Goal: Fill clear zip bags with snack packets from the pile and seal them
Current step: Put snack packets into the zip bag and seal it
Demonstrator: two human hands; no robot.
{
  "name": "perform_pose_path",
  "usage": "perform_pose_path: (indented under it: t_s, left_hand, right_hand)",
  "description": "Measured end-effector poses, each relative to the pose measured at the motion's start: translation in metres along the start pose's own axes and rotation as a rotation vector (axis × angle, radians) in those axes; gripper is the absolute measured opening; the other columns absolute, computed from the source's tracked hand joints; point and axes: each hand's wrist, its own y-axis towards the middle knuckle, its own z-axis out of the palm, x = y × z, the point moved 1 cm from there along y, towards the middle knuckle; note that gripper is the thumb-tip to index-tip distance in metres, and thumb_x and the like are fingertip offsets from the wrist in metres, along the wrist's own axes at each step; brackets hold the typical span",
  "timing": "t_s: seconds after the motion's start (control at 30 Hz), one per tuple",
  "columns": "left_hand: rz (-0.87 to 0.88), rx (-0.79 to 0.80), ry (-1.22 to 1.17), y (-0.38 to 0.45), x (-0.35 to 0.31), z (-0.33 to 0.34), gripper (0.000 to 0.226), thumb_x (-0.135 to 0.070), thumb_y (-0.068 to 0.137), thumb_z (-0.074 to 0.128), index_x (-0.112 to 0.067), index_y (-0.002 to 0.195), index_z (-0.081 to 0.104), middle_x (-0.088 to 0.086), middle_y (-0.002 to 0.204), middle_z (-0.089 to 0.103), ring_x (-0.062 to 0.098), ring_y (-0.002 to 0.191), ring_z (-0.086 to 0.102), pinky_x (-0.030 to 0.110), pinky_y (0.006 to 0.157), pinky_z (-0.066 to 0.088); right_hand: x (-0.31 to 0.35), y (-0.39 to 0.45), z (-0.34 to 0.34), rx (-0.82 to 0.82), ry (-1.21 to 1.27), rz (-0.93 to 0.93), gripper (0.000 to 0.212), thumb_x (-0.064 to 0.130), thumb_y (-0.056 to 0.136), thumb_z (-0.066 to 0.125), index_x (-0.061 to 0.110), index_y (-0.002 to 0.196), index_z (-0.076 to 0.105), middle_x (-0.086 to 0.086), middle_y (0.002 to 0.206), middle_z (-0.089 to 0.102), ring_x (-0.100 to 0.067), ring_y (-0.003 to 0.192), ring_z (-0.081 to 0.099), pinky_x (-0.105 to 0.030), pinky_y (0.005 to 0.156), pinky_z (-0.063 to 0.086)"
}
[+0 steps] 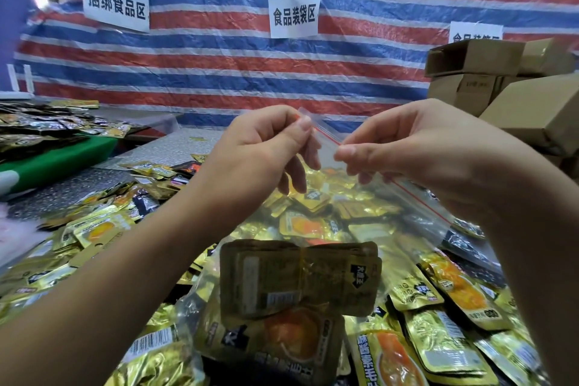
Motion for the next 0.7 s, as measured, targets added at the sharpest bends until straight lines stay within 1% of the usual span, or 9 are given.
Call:
perform_pose_path:
  t_s: [0.13,0.23,0.3,0.37,0.47,0.57,0.63,0.7]
  left_hand:
    - [-0.036,0.023,-0.017,-0.0004,0.001,-0.0019,0.033,-0.021,0.103,0.045,-0.012,0.077,0.063,0.001,0.072,0.068,0.016,0.056,0.059,0.022,0.051,0.045]
    - [-0.051,0.042,0.0,-0.0014,0.0005,-0.0026,0.036,-0.035,0.098,0.049,-0.013,0.076,0.066,0.002,0.075,0.071,0.017,0.058,0.062,0.024,0.053,0.047]
    - [-0.02,0.05,0.041,-0.0022,-0.0011,-0.0021,0.036,-0.042,0.095,0.054,-0.014,0.078,0.068,0.003,0.077,0.073,0.016,0.059,0.063,0.022,0.053,0.049]
    - [0.032,0.033,0.086,-0.0024,-0.0025,-0.0009,0.029,-0.036,0.089,0.057,-0.012,0.079,0.07,0.002,0.074,0.073,0.014,0.056,0.063,0.019,0.052,0.048]
    - [0.061,-0.015,0.113,-0.0019,-0.0008,-0.0002,0.021,-0.024,0.092,0.061,-0.011,0.078,0.072,0.001,0.071,0.073,0.012,0.052,0.061,0.016,0.05,0.045]
    - [0.051,-0.033,0.135,-0.0019,0.0018,0.0004,0.021,-0.019,0.094,0.062,-0.013,0.077,0.072,-0.001,0.068,0.072,0.011,0.051,0.06,0.014,0.049,0.043]
    - [0.043,-0.033,0.141,-0.0016,0.0028,0.0006,0.02,-0.019,0.094,0.062,-0.014,0.077,0.071,0.0,0.069,0.073,0.011,0.051,0.061,0.013,0.049,0.042]
    - [0.045,-0.03,0.149,-0.0012,0.0034,0.0008,0.02,-0.019,0.094,0.061,-0.015,0.078,0.071,0.0,0.07,0.073,0.01,0.052,0.062,0.013,0.049,0.042]
  right_hand:
    - [-0.0016,-0.0004,0.0012,-0.014,0.029,0.013,0.019,0.044,0.058,0.075,0.031,0.071,0.079,0.002,0.07,0.074,-0.006,0.06,0.066,-0.031,0.065,0.045]
    - [-0.0036,-0.0003,0.0008,-0.023,0.041,0.023,0.015,0.041,0.061,0.077,0.03,0.07,0.079,0.002,0.069,0.074,-0.006,0.061,0.065,-0.032,0.066,0.045]
    - [-0.004,-0.0003,0.0018,-0.017,0.045,0.026,0.016,0.041,0.061,0.077,0.029,0.072,0.08,0.002,0.07,0.074,-0.007,0.062,0.065,-0.032,0.067,0.046]
    - [-0.0037,-0.0003,0.0041,-0.011,0.047,0.024,0.018,0.041,0.061,0.077,0.029,0.073,0.08,0.001,0.07,0.074,-0.007,0.063,0.065,-0.033,0.068,0.048]
    - [-0.0032,-0.0003,0.0061,-0.012,0.022,0.02,0.021,0.044,0.059,0.075,0.03,0.074,0.08,0.002,0.071,0.074,-0.007,0.063,0.066,-0.031,0.068,0.048]
    - [-0.0031,0.0002,0.0076,0.003,0.0,0.028,0.023,0.047,0.059,0.074,0.031,0.075,0.08,0.003,0.07,0.074,-0.005,0.063,0.066,-0.029,0.068,0.047]
    - [-0.0041,0.001,0.0086,-0.001,-0.01,0.042,0.018,0.043,0.064,0.075,0.029,0.074,0.079,0.004,0.068,0.073,-0.004,0.063,0.065,-0.028,0.068,0.047]
    - [-0.0051,0.0015,0.0099,-0.021,-0.036,0.053,0.011,0.036,0.073,0.077,0.026,0.073,0.079,0.004,0.067,0.072,-0.005,0.062,0.065,-0.03,0.068,0.049]
